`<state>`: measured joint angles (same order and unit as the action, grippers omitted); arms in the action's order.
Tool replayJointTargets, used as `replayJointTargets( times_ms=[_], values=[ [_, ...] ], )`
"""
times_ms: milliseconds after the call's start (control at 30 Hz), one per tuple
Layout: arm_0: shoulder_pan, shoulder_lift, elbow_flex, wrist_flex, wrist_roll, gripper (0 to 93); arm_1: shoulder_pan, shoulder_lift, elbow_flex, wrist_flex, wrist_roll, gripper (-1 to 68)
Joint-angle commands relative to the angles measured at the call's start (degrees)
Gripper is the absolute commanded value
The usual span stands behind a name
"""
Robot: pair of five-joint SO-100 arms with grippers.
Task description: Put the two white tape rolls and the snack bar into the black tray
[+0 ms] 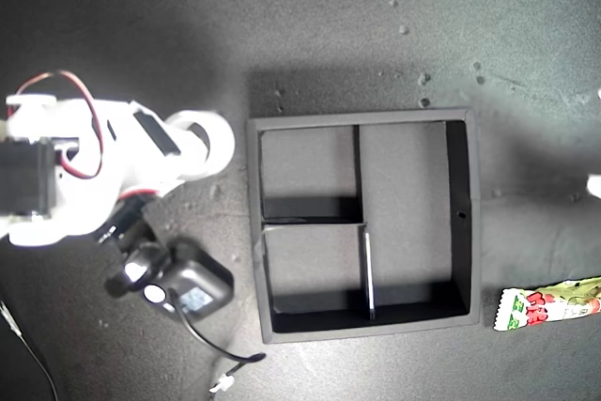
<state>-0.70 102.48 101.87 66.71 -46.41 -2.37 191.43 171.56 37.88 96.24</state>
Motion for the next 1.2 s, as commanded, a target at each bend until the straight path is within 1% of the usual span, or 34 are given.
replayJointTargets(
  times_ms=[0,100,233,300,367,467,500,567,633,700,767,800,867,933,967,1000,1067,1167],
  values=[
    [1.7,1.8,-7.0,2.7,1.6,0.3,1.3,0.5,1.5,1.1,13.8,28.6],
    [3.9,-1.0,-14.9,6.3,3.6,0.3,2.5,0.5,4.0,2.2,21.7,30.4],
    [7.4,-6.9,-29.6,12.5,6.0,0.2,3.7,0.5,3.5,7.6,30.0,32.0],
    [9.1,-11.1,-38.0,16.0,6.7,0.2,4.7,0.5,3.8,6.7,28.4,32.0],
    [10.5,-16.0,-46.0,19.3,7.1,0.2,6.8,0.5,4.5,1.3,18.5,30.1],
    [11.7,-24.3,-59.1,25.7,7.3,0.2,8.6,0.5,2.8,-6.6,-4.3,30.2],
    [11.4,-28.8,-65.7,29.5,7.2,0.2,7.5,0.5,0.3,-8.9,-16.1,30.7],
    [10.5,-36.3,-76.3,34.6,7.6,0.2,2.8,-0.3,-4.4,-12.7,-32.6,32.0],
    [9.2,-44.9,-87.6,38.2,8.4,0.2,-1.8,-0.7,-10.0,-12.1,-44.4,33.9],
    [7.7,-49.7,-90.7,38.1,8.7,0.2,-4.0,-4.9,-16.8,-10.1,-50.2,34.7],
    [6.6,-54.1,-92.7,38.1,8.7,0.2,-7.0,-19.0,-28.5,-8.0,-55.7,37.3],
    [6.2,-56.2,-93.9,38.1,8.6,0.2,-8.9,-29.4,-38.1,-4.7,-58.0,38.6],
    [5.4,-60.0,-95.9,38.1,8.4,0.3,-11.1,-48.6,-58.1,5.3,-58.6,39.3],
    [4.7,-62.8,-96.8,38.1,7.9,0.3,-12.7,-64.3,-76.6,16.3,-54.2,39.3],
    [4.5,-63.6,-96.8,38.1,7.8,0.3,-13.7,-70.0,-83.4,20.6,-51.1,39.2],
    [4.3,-64.4,-96.8,38.1,7.8,0.3,-15.0,-73.7,-87.5,22.9,-48.3,39.2],
    [4.1,-65.8,-97.2,38.1,7.6,0.3,-18.0,-76.5,-90.1,24.8,-41.7,38.7],
    [4.0,-67.1,-97.4,38.1,7.5,0.3,-22.6,-76.5,-86.8,25.9,-29.7,37.9]
  ],
)
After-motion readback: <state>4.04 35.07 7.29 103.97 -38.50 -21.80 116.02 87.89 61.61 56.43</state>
